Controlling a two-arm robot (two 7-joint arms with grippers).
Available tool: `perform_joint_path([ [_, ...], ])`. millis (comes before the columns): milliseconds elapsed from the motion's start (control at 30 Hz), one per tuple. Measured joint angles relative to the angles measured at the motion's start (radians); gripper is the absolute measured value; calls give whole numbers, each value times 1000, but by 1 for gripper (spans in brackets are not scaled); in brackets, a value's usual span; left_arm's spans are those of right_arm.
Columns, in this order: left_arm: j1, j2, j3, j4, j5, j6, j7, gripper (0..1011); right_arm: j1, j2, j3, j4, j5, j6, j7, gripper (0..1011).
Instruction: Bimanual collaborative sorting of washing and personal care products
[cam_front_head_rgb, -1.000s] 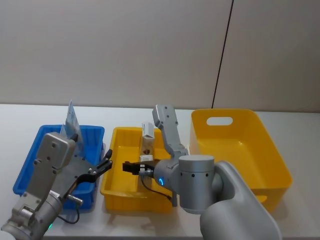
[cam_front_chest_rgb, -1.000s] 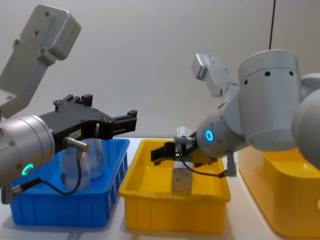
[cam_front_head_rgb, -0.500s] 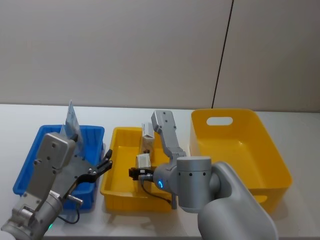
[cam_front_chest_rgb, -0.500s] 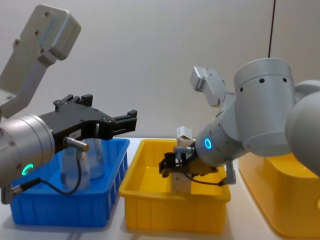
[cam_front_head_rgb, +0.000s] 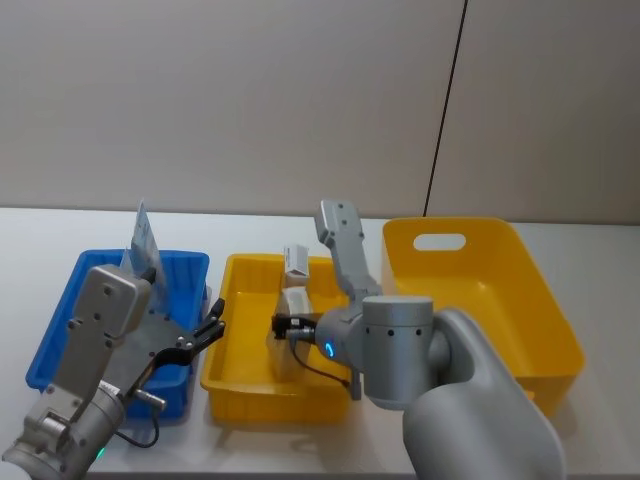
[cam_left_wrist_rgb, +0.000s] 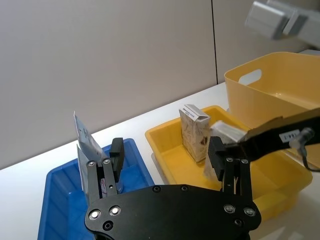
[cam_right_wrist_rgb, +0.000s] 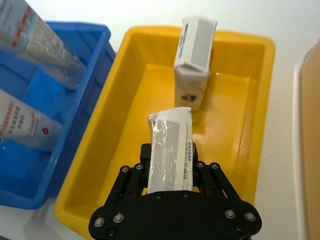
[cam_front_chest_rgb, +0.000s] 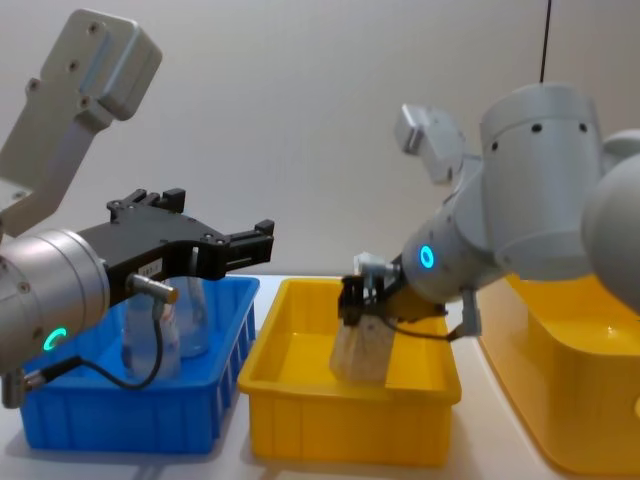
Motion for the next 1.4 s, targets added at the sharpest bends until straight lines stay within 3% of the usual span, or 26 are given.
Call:
perform_joint_path([
  [333,0,0,0,0,0,0,0,1001,-22,12,10,-126,-15,0,-9,370],
  [667,0,0,0,0,0,0,0,1001,-62,43,29,-301,-37,18,-29,370],
  [1067,0,0,0,0,0,0,0,1001,-114,82,81,-469,-78,111,-84,370],
  [1400,0,0,0,0,0,0,0,1001,-153,104,124,-537,-107,180,-124,370],
])
